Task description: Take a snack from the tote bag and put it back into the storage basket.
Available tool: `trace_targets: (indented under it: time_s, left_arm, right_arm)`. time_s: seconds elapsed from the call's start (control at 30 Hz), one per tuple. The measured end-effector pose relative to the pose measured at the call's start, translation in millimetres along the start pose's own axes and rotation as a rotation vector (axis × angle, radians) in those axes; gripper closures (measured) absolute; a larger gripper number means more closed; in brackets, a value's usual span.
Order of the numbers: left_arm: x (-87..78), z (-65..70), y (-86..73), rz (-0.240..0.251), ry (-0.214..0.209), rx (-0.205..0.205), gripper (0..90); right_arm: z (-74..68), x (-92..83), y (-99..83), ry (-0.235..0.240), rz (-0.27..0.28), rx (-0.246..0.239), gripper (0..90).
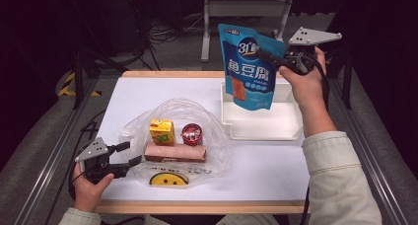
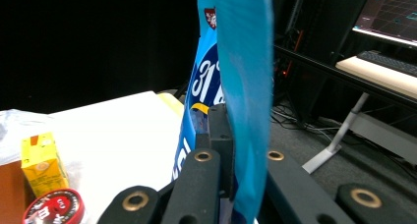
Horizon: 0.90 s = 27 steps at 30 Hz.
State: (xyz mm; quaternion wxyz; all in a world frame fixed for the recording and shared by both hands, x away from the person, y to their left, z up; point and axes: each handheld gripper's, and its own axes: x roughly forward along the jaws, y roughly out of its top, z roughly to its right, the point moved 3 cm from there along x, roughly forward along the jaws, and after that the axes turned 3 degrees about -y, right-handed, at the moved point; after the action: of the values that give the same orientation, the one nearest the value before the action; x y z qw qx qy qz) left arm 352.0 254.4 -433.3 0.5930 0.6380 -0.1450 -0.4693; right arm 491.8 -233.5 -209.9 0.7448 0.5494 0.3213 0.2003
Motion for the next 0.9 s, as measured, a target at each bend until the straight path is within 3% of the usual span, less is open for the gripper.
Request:
trace_targets:
  time_s: [0.37, 0.9]
  left_arm:
    - [-0.1, -0.1, -0.1, -0.001, 0.001, 0.002, 28.2]
    - [-0.2, 0.1, -0.5, -0.004, 0.001, -0.003, 28.1]
  right_arm:
    - [15.6, 4.7, -8.1, -0.037, -0.023, 0.004, 89.4]
    - [32.7, 21.6, -40.1, -0.064, -0.065, 0.04, 89.4]
